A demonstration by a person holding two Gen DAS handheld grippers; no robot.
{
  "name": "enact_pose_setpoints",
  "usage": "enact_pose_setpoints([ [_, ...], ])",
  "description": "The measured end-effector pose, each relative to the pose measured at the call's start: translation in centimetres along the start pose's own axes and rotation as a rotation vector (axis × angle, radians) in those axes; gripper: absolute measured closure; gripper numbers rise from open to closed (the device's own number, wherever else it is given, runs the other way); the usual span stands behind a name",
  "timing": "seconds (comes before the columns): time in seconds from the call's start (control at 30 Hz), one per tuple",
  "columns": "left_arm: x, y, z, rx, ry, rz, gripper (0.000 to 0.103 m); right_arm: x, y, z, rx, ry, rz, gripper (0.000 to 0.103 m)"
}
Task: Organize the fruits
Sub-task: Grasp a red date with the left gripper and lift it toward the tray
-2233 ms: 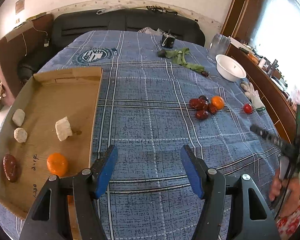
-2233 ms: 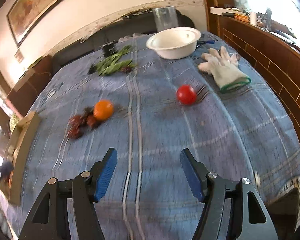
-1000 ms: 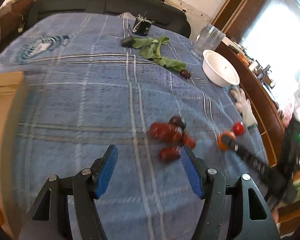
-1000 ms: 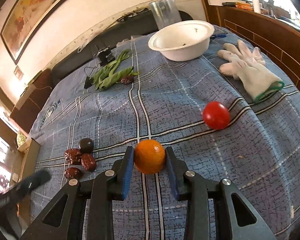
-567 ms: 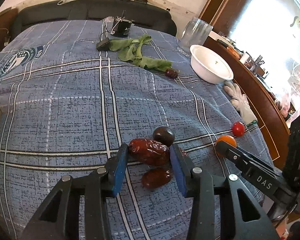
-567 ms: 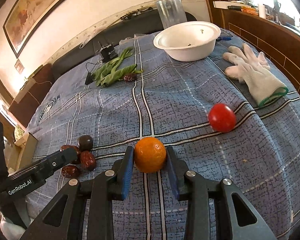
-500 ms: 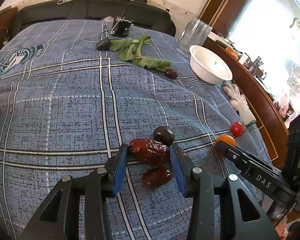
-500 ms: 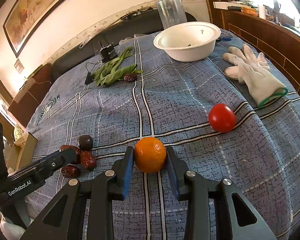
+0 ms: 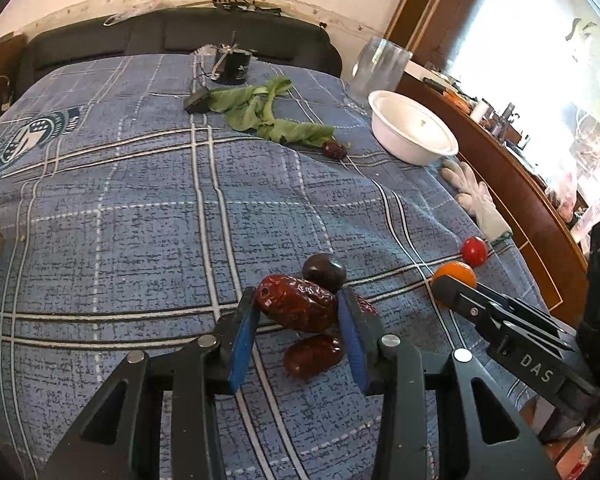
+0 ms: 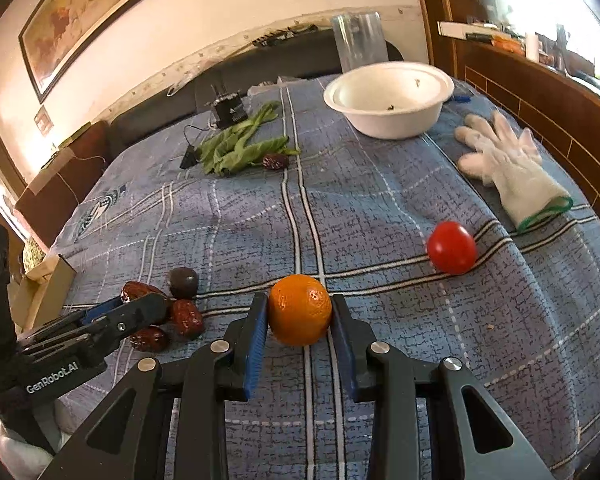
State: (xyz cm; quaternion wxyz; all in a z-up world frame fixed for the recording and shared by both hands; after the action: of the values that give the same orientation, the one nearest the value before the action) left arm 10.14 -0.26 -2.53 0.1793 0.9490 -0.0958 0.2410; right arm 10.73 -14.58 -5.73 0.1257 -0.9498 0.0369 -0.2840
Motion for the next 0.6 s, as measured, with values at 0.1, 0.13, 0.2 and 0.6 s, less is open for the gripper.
enact_pose_setpoints([
  [0.1,-0.1,-0.5,-0.5,0.009,0.015,-0.018,0.065,0.0,-0.5,-0.3,-0.001,0.014,-0.02,0.07],
  [0.13,-0.2,-0.6,-0.7,0.011,0.019,-0.022,0.065,0.0,-0.7,-0.4,-0.004,0.02,-0.028,0.07],
  [0.2,-0.3,-0.8,-1.3,0.014,0.029,-0.033,0.065,-0.1,-1.1,-0.6,-0.008,0.031,-0.045,0.07],
  [0.6,-4.5,-5.0,-12.2,0.042,0.122,-0.131,0.064,-1.1,-4.8,-1.4,-0.016,0.035,-0.127,0.07],
])
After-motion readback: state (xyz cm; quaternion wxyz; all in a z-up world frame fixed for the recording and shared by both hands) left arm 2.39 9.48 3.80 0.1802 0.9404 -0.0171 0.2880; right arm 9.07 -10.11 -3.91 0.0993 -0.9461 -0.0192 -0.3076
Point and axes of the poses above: each gripper's, at about its wrist camera, not at the fingertips, and z roughly the way its jaws point, y to its right, x to its top, the point moved 4 cm from there along z, roughly the way its jaws point, and after that the axes turned 10 degrees about -y, right-handed, at the moved point
